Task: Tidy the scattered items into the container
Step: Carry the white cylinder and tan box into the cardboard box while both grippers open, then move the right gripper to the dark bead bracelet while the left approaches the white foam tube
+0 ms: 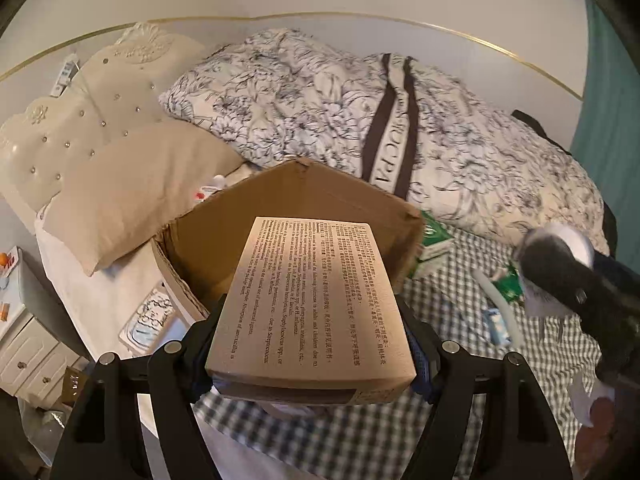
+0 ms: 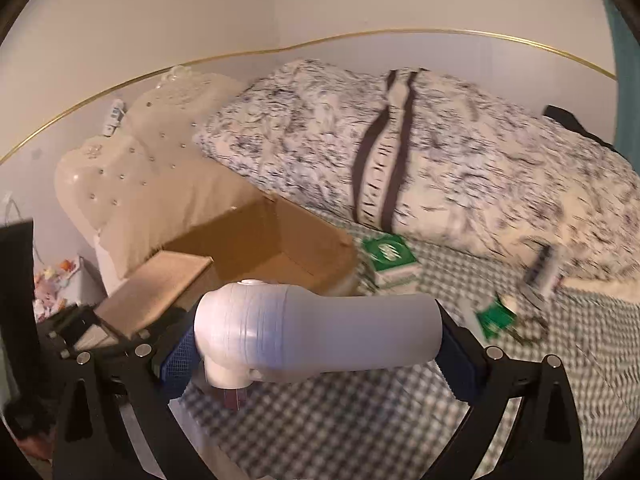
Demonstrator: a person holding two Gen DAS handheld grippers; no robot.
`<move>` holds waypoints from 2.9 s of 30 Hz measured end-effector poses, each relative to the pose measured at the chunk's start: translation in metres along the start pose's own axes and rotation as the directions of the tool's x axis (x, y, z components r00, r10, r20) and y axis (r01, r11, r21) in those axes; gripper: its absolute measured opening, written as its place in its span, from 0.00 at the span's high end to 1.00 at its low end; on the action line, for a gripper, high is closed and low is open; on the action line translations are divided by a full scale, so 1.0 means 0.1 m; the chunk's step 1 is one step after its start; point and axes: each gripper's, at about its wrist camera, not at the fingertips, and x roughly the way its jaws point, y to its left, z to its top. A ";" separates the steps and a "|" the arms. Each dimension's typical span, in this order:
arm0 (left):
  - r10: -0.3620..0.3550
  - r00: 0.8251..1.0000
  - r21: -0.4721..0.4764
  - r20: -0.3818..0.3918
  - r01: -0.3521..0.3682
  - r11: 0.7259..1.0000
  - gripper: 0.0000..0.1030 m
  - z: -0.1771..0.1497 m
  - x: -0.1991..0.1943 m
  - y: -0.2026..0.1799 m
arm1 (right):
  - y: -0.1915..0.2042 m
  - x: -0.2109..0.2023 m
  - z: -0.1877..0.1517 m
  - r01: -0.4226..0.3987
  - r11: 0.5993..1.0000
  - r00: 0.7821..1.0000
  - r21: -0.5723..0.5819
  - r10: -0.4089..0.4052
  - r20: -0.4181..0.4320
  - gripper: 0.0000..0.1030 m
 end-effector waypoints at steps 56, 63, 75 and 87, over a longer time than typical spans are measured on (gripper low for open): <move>-0.208 0.977 0.175 -0.041 0.212 0.961 0.01 -1.18 -0.72 -2.19 | -1.72 -2.01 -1.53 0.447 0.887 0.890 0.118 -0.454 0.044 0.00; -0.208 0.971 0.152 -0.115 0.224 0.963 0.01 -1.25 -0.14 -2.38 | -2.01 -1.62 -1.70 0.455 0.879 0.889 0.143 -0.457 -0.020 0.00; -0.237 0.954 0.138 -0.183 0.263 0.955 0.01 -0.90 1.00 -2.74 | -2.81 -0.32 -1.30 0.459 0.868 0.888 0.189 -0.454 -0.072 0.00; -0.193 0.966 0.165 -0.171 0.221 0.961 0.01 -0.79 1.67 -3.12 | -3.23 1.43 -1.22 0.458 0.887 0.867 -0.052 -0.459 -0.193 0.01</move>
